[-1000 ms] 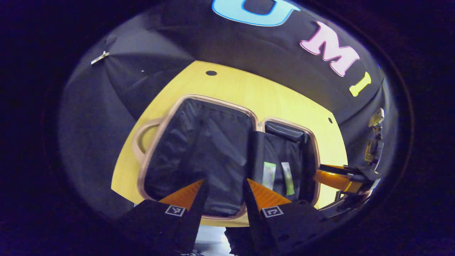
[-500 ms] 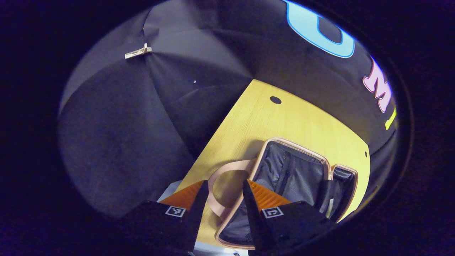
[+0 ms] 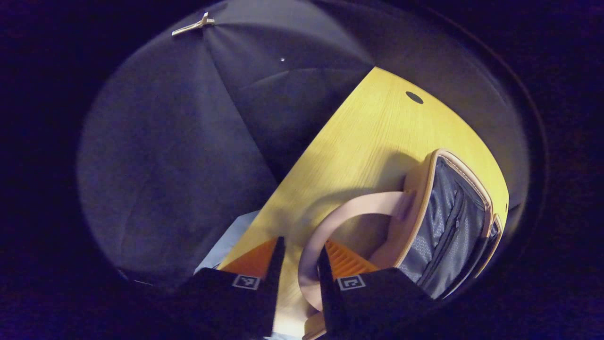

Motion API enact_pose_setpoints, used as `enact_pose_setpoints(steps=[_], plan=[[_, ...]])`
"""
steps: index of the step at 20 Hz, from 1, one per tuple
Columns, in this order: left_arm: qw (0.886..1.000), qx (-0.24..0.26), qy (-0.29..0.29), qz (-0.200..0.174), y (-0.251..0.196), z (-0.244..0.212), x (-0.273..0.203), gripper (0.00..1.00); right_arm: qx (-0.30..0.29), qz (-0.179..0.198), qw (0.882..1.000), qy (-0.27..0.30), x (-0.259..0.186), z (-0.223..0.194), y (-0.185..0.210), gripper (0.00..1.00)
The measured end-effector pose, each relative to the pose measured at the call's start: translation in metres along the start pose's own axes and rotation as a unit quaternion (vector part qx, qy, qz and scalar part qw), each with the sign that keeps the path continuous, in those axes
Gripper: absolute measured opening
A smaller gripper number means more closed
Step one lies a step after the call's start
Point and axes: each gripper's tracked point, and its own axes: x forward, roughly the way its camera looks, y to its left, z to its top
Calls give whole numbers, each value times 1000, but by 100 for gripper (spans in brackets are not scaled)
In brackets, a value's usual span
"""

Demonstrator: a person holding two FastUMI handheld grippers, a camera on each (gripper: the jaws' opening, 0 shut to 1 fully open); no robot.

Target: First open the suitcase, pack the skin care products into it, and then close the suitcase.

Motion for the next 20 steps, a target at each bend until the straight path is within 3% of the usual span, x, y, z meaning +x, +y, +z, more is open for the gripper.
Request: enact_pose_setpoints(steps=[1, 2, 6, 11, 14, 16, 20], plan=[[1000, 8, -1, 1, -1, 0, 4, 34, -4, 1, 1000, -1, 0, 0, 0, 95], [1000, 17, -5, 0, -3, 2, -1, 20, -7, 3, 1000, 0, 0, -1, 2, 95], [997, 5, -54, -46, -24, 18, -44, 14, -12, 16, 1000, -16, -12, 10, 9, 95], [982, 17, -158, -99, -57, 38, -136, 7, -32, 20, 998, -49, -31, 25, 14, 95], [962, 33, -210, -173, -100, 48, -213, 6, -46, 32, 996, -72, -38, 41, 22, 95], [945, 73, -231, -221, -139, 47, -261, 6, -53, 41, 994, -87, -44, 55, 30, 95], [900, 156, -272, -302, -231, 16, -328, 6, -53, 45, 991, -112, -54, 72, 31, 95]])
